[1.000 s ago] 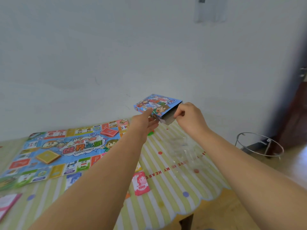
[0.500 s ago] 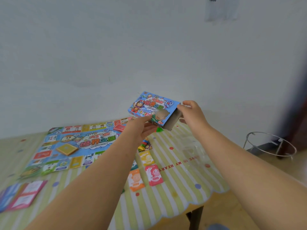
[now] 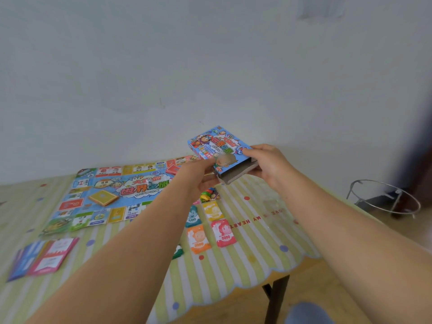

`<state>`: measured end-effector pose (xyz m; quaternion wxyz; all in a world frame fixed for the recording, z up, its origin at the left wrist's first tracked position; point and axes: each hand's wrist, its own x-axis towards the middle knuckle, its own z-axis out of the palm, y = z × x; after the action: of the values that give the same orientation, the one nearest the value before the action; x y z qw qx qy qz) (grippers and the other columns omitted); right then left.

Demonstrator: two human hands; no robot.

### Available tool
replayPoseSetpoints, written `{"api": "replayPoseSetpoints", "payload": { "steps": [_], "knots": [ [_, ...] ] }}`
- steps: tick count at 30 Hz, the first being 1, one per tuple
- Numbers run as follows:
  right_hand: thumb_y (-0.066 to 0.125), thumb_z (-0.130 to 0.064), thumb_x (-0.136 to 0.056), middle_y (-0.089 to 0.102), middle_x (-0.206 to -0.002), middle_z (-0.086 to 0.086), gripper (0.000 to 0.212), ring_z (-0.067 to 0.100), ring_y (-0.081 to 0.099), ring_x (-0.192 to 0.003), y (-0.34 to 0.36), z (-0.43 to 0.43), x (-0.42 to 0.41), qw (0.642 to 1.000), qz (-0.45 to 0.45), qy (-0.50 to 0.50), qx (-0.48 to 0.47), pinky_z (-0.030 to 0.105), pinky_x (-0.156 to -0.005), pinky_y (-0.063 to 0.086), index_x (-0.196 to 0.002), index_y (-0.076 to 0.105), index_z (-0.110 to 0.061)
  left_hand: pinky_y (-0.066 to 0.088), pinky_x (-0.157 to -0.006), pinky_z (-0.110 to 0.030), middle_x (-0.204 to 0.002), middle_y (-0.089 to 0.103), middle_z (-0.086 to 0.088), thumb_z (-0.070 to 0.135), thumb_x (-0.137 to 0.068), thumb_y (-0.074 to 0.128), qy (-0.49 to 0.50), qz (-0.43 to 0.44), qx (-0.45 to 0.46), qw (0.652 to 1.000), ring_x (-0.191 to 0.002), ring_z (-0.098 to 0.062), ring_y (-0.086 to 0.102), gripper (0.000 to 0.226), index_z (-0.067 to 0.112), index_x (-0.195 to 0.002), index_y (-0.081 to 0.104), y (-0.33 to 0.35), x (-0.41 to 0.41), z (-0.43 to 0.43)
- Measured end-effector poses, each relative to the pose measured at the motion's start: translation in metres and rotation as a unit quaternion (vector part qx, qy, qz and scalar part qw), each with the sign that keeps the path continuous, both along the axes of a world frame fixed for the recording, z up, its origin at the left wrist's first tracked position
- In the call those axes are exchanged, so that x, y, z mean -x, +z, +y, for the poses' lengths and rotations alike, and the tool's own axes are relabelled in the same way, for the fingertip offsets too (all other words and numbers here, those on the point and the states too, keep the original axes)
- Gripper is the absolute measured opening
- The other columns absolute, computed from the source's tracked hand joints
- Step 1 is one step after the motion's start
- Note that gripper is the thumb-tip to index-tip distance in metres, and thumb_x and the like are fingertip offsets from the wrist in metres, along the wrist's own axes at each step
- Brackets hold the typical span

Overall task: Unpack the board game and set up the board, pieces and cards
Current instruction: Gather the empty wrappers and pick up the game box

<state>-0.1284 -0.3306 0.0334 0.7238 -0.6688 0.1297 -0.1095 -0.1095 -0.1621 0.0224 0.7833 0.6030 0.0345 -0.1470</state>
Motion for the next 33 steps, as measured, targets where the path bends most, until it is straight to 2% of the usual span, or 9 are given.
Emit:
{"api": "replayPoseSetpoints", "payload": {
  "steps": [3,6,8,13,17,22,25,28,33],
  "knots": [
    [0.051,-0.035,-0.095,0.06,-0.092,0.006,0.031,0.024,0.058,-0.083,-0.003,-0.009,0.0,0.975,0.044,-0.048,0.211,0.039,-0.075,0.052,-0.104,0.06,-0.007,0.061,-0.059,-0.034,-0.103,0.07,-0.015,0.013,-0.091,0.062,0.036,0.005,-0.009,0.999,-0.08,-0.027,0.069,0.021,0.0,-0.108,0.062,-0.004,-0.003,-0.001],
    [0.049,-0.056,-0.09,0.055,-0.121,0.01,0.058,0.03,0.053,-0.111,-0.013,-0.027,0.004,0.876,0.135,-0.073,0.457,0.037,-0.089,0.045,-0.127,0.052,-0.011,0.06,-0.063,-0.036,-0.089,0.068,-0.012,0.014,-0.091,0.063,0.073,0.019,-0.018,0.997,-0.072,-0.024,0.067,0.014,0.001,-0.097,0.061,-0.009,-0.008,0.0],
    [0.052,-0.072,-0.08,0.04,-0.143,0.012,0.087,0.033,0.041,-0.129,-0.023,-0.037,0.009,0.815,0.218,-0.057,0.533,0.043,-0.102,0.04,-0.145,0.035,-0.016,0.059,-0.069,-0.038,-0.081,0.065,-0.01,0.015,-0.092,0.063,0.086,0.025,-0.018,0.996,-0.071,-0.023,0.066,0.013,0.005,-0.085,0.058,-0.012,-0.011,0.001],
    [0.054,-0.088,-0.06,0.035,-0.148,0.013,0.118,0.032,0.039,-0.133,-0.041,-0.05,0.015,0.776,0.3,-0.001,0.554,0.046,-0.105,0.039,-0.149,0.025,-0.015,0.059,-0.072,-0.04,-0.084,0.067,-0.01,0.014,-0.092,0.061,0.108,0.018,-0.013,0.994,-0.07,-0.022,0.067,0.014,0.003,-0.1,0.059,-0.019,-0.015,0.002],
    [0.055,-0.091,-0.055,0.042,-0.146,0.011,0.124,0.03,0.043,-0.131,-0.047,-0.044,0.017,0.759,0.322,0.035,0.565,0.043,-0.103,0.041,-0.148,0.028,-0.013,0.058,-0.079,-0.043,-0.108,0.068,-0.015,0.015,-0.093,0.06,0.104,0.0,-0.02,0.994,-0.074,-0.022,0.067,0.045,0.006,-0.135,0.047,-0.023,-0.014,-0.001],
    [0.058,-0.094,-0.042,0.044,-0.144,0.01,0.131,0.031,0.046,-0.129,-0.051,-0.038,0.016,0.751,0.319,0.039,0.576,0.044,-0.101,0.044,-0.145,0.032,-0.017,0.059,-0.072,-0.038,-0.093,0.066,-0.008,0.016,-0.096,0.056,0.112,0.002,-0.006,0.994,-0.069,-0.017,0.066,0.044,0.009,-0.137,0.043,-0.027,-0.014,-0.002],
    [0.065,-0.085,-0.052,0.042,-0.143,0.012,0.119,0.03,0.045,-0.128,-0.049,-0.037,0.018,0.754,0.314,0.029,0.576,0.042,-0.099,0.045,-0.144,0.033,-0.017,0.06,-0.068,-0.04,-0.093,0.065,-0.006,0.017,-0.096,0.055,0.116,0.01,-0.001,0.993,-0.069,-0.018,0.067,0.036,0.009,-0.131,0.047,-0.029,-0.015,-0.002],
    [0.07,-0.074,-0.061,0.038,-0.142,0.013,0.107,0.031,0.042,-0.128,-0.048,-0.037,0.019,0.764,0.302,0.011,0.57,0.039,-0.097,0.044,-0.144,0.032,-0.018,0.059,-0.071,-0.041,-0.084,0.065,-0.005,0.02,-0.096,0.057,0.127,0.019,-0.014,0.992,-0.069,-0.018,0.066,0.014,0.007,-0.102,0.057,-0.028,-0.017,0.0],
    [0.069,-0.062,-0.067,0.035,-0.14,0.013,0.098,0.033,0.036,-0.129,-0.04,-0.034,0.022,0.792,0.249,-0.048,0.555,0.042,-0.098,0.039,-0.146,0.027,-0.021,0.059,-0.078,-0.043,-0.082,0.063,-0.009,0.021,-0.092,0.062,0.155,0.018,-0.052,0.986,-0.075,-0.024,0.066,0.019,0.008,-0.081,0.055,-0.028,-0.024,0.006]
  ]
}}
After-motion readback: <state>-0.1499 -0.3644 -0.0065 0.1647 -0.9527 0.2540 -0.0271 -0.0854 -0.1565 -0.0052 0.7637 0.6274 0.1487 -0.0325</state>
